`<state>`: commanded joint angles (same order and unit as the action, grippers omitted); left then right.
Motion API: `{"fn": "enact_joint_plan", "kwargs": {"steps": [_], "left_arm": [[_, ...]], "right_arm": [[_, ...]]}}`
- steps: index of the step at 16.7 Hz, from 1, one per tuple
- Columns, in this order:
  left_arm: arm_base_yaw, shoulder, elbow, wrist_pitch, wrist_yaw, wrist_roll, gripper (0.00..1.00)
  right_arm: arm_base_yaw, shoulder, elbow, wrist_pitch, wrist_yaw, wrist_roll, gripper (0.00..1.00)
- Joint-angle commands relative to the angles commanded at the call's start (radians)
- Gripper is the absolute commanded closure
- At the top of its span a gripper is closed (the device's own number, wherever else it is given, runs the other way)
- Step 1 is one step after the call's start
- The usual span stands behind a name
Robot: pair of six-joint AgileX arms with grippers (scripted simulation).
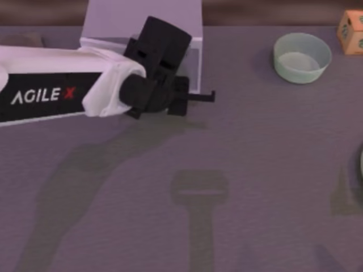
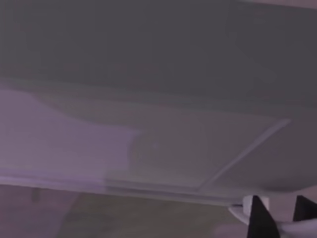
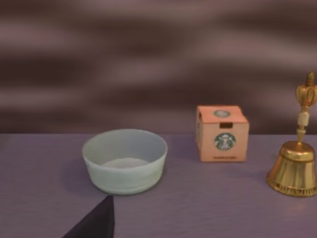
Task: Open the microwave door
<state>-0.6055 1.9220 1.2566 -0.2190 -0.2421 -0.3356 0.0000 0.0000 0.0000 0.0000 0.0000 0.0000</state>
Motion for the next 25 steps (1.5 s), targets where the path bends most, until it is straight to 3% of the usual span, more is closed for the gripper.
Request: {"fn": "enact_joint_plan", "kwargs": {"steps": [25], "left_arm": [[0.009,-0.018,-0.033,0.014,0.019,0.031,1.0]], "right_arm": [[0.0,0.0,0.0,0.0,0.0,0.0,0.0]]}}
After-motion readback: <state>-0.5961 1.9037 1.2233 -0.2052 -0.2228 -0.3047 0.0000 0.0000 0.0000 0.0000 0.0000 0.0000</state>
